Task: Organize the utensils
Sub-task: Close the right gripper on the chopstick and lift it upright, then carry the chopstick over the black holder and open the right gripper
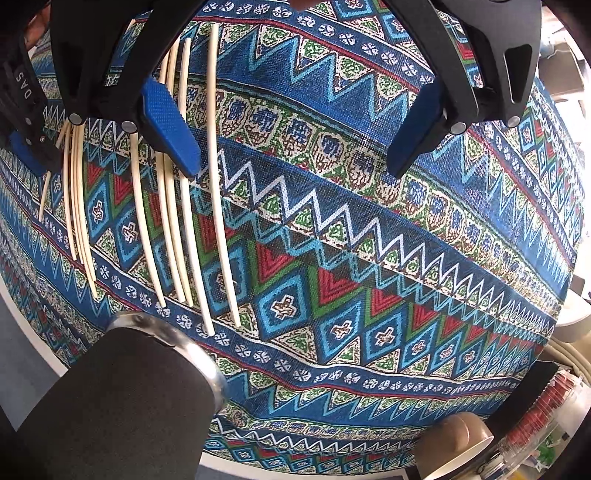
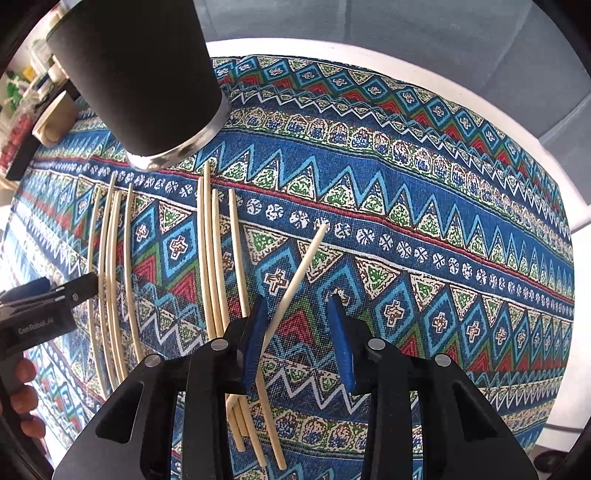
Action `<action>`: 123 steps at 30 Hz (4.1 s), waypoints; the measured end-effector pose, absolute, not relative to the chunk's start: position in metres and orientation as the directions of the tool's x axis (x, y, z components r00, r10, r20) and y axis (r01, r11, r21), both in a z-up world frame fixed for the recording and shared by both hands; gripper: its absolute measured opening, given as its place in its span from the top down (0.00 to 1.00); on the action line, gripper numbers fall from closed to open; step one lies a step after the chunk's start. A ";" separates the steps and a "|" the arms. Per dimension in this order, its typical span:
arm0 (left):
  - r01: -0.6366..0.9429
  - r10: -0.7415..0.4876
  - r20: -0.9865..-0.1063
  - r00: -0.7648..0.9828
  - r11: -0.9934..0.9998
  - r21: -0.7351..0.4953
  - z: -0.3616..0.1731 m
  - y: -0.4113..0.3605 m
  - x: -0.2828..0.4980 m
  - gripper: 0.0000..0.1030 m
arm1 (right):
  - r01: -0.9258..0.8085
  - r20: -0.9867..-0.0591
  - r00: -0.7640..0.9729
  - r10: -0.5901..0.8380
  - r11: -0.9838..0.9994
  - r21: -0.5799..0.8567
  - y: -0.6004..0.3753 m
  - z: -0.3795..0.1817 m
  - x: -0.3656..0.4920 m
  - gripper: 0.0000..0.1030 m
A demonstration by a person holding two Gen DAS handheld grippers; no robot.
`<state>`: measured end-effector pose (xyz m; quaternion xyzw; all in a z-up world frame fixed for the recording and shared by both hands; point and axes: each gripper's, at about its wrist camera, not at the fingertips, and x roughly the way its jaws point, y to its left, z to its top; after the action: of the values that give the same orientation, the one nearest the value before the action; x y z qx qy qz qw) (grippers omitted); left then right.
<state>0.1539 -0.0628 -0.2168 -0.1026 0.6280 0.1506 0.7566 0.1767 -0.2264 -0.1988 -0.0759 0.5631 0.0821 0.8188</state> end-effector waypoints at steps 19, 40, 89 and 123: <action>-0.258 0.062 -0.977 0.202 0.966 0.008 -0.204 -0.051 0.130 0.48 | -0.138 -0.920 0.342 0.192 0.979 0.153 -0.309 -0.198 0.166 0.96; -0.112 -0.091 -0.971 0.220 0.987 -0.117 -0.160 0.035 0.116 0.96 | -0.032 -0.889 0.423 0.175 0.983 0.178 -0.395 -0.136 0.096 0.96; 0.361 -0.471 -0.610 0.637 0.882 -0.303 0.045 -0.024 0.221 0.96 | -0.273 -0.575 0.765 0.290 0.955 0.118 -0.257 0.124 0.156 0.95; 0.384 -0.485 -0.550 0.680 0.875 -0.296 -0.050 -0.027 0.257 0.96 | -0.212 -0.740 0.627 0.244 0.967 0.139 -0.232 0.021 0.210 0.95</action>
<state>0.2571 -0.0273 -0.0501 -0.0785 0.3215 -0.2377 0.9132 0.2097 -0.2319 0.0210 0.0190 0.4131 0.1264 0.9016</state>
